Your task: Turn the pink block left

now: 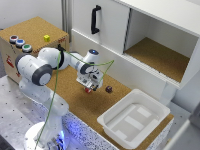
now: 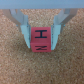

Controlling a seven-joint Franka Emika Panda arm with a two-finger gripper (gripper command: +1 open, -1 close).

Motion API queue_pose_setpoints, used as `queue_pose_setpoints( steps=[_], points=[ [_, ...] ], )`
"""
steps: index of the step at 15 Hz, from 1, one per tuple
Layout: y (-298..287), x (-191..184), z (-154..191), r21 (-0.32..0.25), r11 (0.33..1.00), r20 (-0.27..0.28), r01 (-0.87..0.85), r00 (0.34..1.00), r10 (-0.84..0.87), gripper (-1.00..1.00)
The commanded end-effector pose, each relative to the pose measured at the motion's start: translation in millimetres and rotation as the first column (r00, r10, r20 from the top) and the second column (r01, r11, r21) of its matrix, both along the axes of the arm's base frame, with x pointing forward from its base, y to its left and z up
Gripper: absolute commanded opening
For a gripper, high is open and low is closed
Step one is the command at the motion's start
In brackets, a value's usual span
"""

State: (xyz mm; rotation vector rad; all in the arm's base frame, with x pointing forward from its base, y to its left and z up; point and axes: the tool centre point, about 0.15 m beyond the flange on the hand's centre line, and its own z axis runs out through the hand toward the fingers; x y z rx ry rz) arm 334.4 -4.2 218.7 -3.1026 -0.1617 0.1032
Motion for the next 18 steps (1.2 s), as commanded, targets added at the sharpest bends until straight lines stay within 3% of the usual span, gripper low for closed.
queue_pose_setpoints(
  steps=[1, 2, 4, 6, 8, 11, 17, 18],
  points=[
    [26.5, 4.9, 17.3, -0.002, 0.984, -0.131, -0.178, 0.976, 0.176, -1.0],
    [27.5, 4.2, 21.5, 0.002, 0.965, -0.157, -0.261, 0.953, 0.258, -1.0],
    [24.1, 2.9, 31.6, 0.02, 0.938, -0.155, -0.347, 0.925, 0.346, -1.0],
    [25.4, -0.2, 39.0, 0.0, 0.889, -0.152, -0.457, 0.879, 0.452, -1.0],
    [29.6, -1.8, 33.2, -0.027, 0.806, -0.182, -0.592, 0.795, 0.578, -1.0],
    [28.7, 3.2, 14.5, -0.015, 0.647, -0.226, -0.762, 0.633, 0.74, -1.0],
    [19.0, 16.7, 13.3, 0.027, 0.338, -0.175, -0.941, 0.328, 0.928, -1.0],
    [19.2, 15.2, 14.8, 0.013, 0.278, -0.17, -0.96, 0.272, 0.947, -1.0]
  ],
)
